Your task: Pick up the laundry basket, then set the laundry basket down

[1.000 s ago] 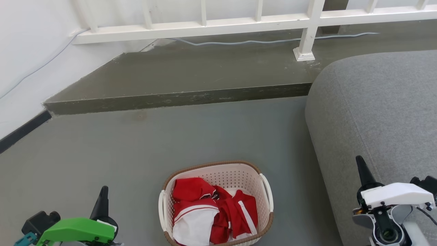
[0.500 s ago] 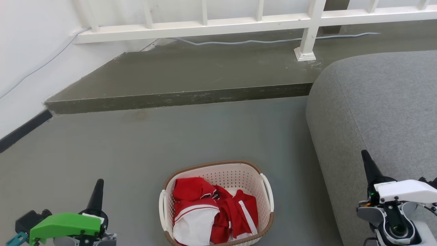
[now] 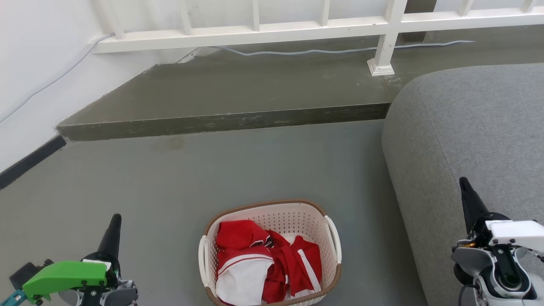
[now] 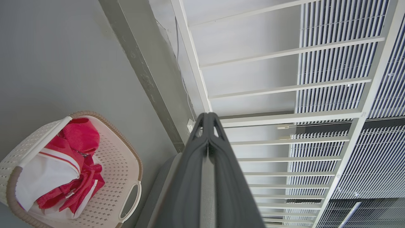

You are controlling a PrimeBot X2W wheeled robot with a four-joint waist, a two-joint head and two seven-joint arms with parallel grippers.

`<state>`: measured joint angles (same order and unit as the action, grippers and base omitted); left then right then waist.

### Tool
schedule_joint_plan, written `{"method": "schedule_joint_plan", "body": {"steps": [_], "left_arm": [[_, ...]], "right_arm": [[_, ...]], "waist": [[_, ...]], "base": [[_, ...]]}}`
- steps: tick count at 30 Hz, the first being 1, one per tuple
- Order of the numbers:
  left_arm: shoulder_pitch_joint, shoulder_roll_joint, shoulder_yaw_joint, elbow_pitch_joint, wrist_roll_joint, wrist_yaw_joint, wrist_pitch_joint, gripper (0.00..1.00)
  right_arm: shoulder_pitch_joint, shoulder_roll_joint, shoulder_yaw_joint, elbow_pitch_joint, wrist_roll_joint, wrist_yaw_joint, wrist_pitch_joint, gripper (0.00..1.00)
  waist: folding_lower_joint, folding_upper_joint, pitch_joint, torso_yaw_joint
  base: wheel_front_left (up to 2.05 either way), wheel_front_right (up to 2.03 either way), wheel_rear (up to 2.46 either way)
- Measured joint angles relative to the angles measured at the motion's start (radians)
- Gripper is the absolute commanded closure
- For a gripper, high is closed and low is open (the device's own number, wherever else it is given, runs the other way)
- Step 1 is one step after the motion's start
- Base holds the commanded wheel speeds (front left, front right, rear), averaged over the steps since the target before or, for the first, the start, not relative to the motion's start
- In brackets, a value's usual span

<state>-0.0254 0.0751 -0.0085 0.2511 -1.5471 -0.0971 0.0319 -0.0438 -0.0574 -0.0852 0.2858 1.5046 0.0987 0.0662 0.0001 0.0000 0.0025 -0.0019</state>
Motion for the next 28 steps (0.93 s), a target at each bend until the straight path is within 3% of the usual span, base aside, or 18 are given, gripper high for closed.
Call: {"method": "schedule_joint_plan", "body": {"steps": [10, 28], "left_arm": [[-0.017, 0.000, 0.021, 0.010, -0.111, -0.019, 0.026, 1.00], [-0.020, 0.000, 0.024, 0.021, -0.112, -0.022, 0.026, 1.00]], "right_arm": [[-0.011, 0.007, -0.031, -0.001, 0.107, 0.019, 0.024, 1.00], [-0.011, 0.008, -0.032, -0.001, 0.107, 0.019, 0.024, 1.00]], "waist": [[0.0000, 0.0000, 0.000, 0.002], [0.0000, 0.0000, 0.000, 0.002]], "base": [[0.00, 0.00, 0.00], [0.00, 0.00, 0.00]]}}
